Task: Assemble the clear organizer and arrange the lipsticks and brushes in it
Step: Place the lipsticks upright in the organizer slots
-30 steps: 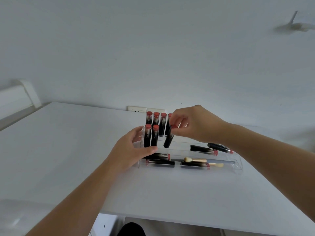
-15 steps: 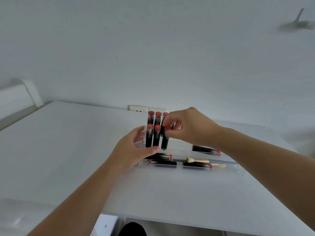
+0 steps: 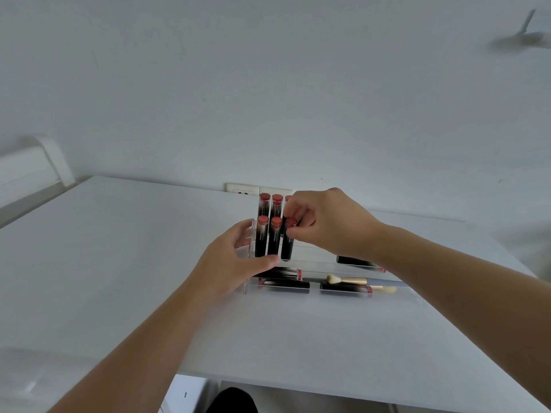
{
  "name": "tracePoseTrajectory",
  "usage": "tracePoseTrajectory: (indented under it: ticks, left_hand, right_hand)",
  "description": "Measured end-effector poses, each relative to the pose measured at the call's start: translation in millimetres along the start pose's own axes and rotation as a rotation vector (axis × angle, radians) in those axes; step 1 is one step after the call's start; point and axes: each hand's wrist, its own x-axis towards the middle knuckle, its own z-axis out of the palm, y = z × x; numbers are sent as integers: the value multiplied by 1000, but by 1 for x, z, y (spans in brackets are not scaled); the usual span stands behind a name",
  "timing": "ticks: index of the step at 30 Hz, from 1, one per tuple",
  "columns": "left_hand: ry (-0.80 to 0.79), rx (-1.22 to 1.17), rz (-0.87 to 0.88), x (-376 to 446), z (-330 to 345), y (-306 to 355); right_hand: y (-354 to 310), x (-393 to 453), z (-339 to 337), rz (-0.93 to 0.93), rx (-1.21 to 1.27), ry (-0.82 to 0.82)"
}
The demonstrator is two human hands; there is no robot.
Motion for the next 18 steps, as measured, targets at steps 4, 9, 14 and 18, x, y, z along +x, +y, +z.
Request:
tracePoseTrajectory:
  ticks: [4,9,14,18]
  left_hand:
    - [0,3,1,0,0,0]
    - [-3,6,3,0,-1,0]
    - [-9,3,7,0,-1,-1]
    - [-12,8,9,-1,0,0]
  right_hand:
    - [0,0,1,1,4,-5]
    - [1,0,0,0,-10,-15]
    - [-1,0,1,-2,-11,-21]
    - [-1,0,0,-6,-14,-18]
